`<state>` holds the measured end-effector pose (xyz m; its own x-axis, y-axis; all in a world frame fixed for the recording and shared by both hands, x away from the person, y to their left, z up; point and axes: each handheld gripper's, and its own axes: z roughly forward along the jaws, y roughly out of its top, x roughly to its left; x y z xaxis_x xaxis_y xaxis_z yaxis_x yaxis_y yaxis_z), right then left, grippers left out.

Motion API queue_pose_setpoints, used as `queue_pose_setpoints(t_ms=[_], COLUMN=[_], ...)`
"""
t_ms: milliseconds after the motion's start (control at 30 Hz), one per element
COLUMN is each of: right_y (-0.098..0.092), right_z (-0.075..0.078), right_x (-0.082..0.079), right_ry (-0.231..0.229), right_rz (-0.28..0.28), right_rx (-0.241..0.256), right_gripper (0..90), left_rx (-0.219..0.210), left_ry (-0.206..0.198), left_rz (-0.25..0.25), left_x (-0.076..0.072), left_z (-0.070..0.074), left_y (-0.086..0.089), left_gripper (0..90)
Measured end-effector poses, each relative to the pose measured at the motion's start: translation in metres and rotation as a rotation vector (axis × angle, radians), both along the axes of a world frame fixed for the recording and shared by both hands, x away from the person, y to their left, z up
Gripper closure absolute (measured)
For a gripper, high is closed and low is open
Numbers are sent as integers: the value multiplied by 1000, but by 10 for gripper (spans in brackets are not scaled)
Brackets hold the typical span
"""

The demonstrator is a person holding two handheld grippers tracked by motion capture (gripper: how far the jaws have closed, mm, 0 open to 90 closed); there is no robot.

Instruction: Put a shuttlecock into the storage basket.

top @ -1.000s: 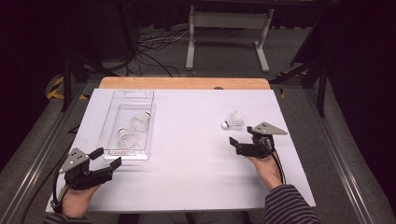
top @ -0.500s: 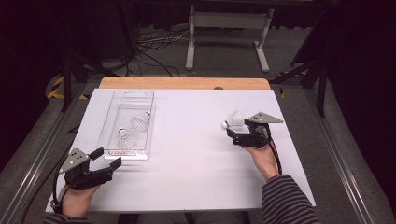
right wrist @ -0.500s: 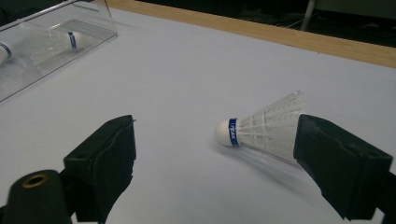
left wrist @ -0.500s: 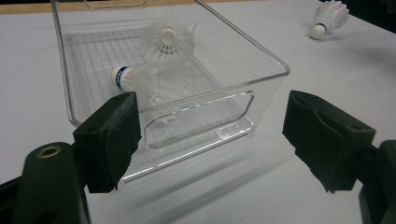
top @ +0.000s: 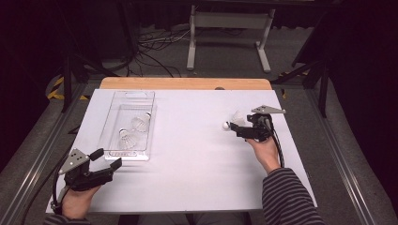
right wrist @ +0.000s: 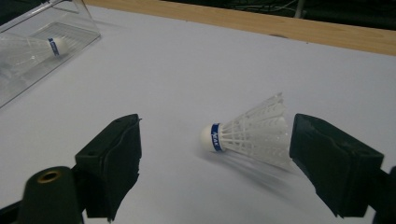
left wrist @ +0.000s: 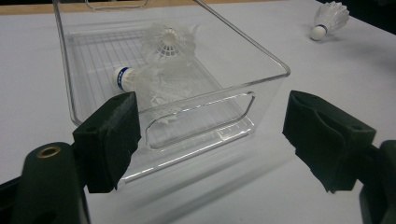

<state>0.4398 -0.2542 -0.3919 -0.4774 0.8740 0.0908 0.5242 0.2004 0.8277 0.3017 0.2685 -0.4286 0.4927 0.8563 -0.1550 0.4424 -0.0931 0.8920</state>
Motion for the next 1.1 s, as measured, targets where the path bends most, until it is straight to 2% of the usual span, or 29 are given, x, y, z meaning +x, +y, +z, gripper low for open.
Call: queue_pose_setpoints(t_ms=[200, 267, 367, 500, 600, 800, 1100], right_y=[-3, -3, -4, -3, -4, -7, -4], right_z=[5, 5, 5, 4, 2, 6, 8], right_x=[12, 16, 22, 27, 31, 41, 57], right_ry=[66, 98, 122, 151, 193, 231, 297], right_rz=[-20, -20, -29, -29, -38, -68, -64], right_rx=[0, -11, -26, -22, -9, -43, -93], right_gripper=[223, 237, 281, 297, 295, 316, 373], left_rx=[0, -1, -1, 0, 0, 1, -2], left_ry=[-1, -1, -2, -3, -1, -2, -4], left_rz=[-1, -1, 1, -2, -4, -3, -6], left_x=[0, 0, 0, 0, 0, 0, 0], left_z=[0, 0, 0, 0, 0, 0, 0], left_y=[0, 0, 0, 1, 1, 1, 1], left_gripper=[200, 200, 200, 200, 200, 201, 202])
